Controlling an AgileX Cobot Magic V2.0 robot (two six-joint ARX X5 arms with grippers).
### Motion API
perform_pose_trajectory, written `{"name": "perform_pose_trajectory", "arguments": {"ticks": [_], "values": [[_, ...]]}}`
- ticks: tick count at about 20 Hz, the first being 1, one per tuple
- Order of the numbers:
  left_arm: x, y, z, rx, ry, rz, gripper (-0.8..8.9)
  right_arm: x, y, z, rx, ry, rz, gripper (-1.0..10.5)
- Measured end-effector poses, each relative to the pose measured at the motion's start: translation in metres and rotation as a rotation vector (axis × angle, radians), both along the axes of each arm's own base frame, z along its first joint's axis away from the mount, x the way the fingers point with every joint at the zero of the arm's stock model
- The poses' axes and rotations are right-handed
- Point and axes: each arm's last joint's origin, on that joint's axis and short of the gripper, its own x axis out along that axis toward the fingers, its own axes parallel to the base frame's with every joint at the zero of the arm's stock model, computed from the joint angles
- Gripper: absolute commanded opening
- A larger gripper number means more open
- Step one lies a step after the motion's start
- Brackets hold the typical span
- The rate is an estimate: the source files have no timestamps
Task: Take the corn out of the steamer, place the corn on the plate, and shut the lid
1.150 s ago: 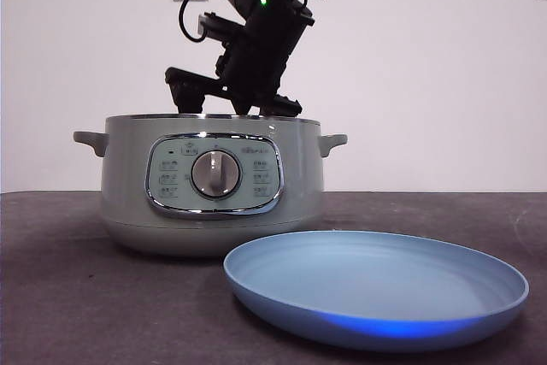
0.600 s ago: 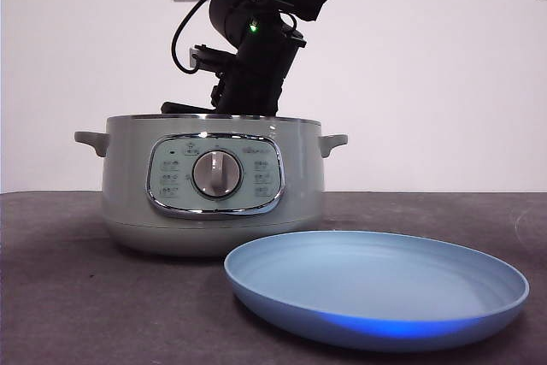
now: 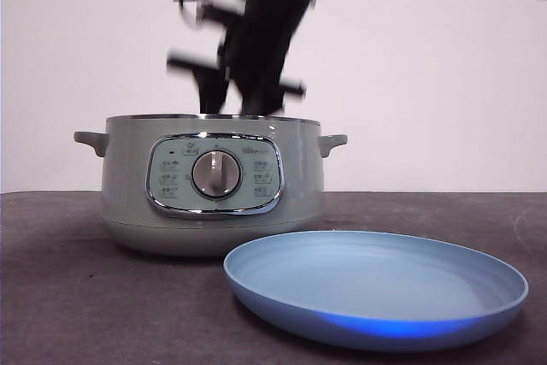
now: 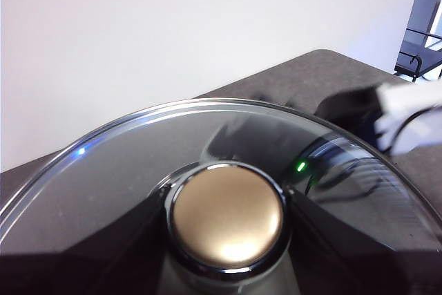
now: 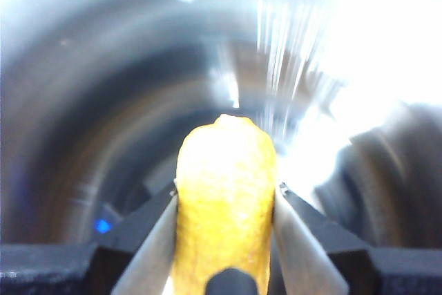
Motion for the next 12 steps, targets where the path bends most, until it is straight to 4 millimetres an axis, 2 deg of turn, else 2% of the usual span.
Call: {"name": "perform_pose_trajectory", "arguments": {"ticks": [2,3,6,12], "values": [[0.006,-0.002,-0.001,0.002,0.007,0.000,-0.07,-0.024,-0.020,0.058,0.043,-0.066,-0.006,-0.2],[0.012,-0.003,-0.002,0.005,0.018,0.000,-0.07,-0.037,-0.032,0.077,0.015,-0.070,-0.018,-0.2],[0.032,-0.009,-0.008,0.003,0.057,-0.037,-0.07,-0.063,-0.054,0.097,-0.076,-0.008,-0.010,-0.2],[0.072,-0.020,-0.017,-0.007,0.087,-0.043,-0.07,-0.107,-0.090,0.145,-0.067,-0.052,0.004,-0.2]]}}
